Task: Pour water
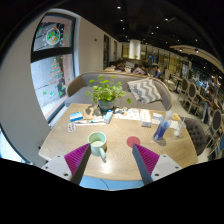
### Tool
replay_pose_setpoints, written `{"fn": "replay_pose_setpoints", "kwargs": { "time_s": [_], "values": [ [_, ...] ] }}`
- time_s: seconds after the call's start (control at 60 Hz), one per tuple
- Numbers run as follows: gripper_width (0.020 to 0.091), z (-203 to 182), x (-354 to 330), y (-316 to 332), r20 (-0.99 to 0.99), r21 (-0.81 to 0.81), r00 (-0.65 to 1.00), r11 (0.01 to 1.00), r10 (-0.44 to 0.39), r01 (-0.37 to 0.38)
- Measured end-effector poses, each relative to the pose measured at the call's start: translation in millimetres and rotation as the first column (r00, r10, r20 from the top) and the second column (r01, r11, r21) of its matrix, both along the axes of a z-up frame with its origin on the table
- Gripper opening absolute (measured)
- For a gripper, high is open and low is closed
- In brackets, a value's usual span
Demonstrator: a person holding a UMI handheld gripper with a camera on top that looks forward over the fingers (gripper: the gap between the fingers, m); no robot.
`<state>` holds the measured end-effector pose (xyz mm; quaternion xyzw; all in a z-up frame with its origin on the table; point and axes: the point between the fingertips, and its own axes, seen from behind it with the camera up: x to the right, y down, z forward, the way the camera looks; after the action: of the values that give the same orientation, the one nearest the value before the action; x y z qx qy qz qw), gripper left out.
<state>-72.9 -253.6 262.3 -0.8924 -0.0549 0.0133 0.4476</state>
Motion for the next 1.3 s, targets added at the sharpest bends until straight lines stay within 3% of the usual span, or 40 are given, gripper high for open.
{"fn": "replay_pose_setpoints", "kwargs": {
  "time_s": [0.117,0.6,0.917,0.983,1.1,1.117,1.3],
  "values": [
    [0.0854,-10,18,7,-0.009,-0.015,1.0,1.0,-0.017,0.017],
    [0.0856,-131,257,137,0.013,0.003,0.998,0.998,-0.06,0.06],
    [0.0853,-194,296,258,-0.034,0.09,0.998,0.994,-0.06,0.062],
    [0.0786,-203,293,274,-0.041,0.104,0.997,0.993,-0.06,0.064],
    [0.0569,-211,294,290,-0.039,0.13,0.997,0.989,-0.065,0.069],
    [0.051,-211,295,291,-0.031,0.135,0.997,0.988,-0.066,0.069],
    [0.0411,-209,288,294,-0.013,0.172,0.999,0.984,-0.039,0.041]
  ]
}}
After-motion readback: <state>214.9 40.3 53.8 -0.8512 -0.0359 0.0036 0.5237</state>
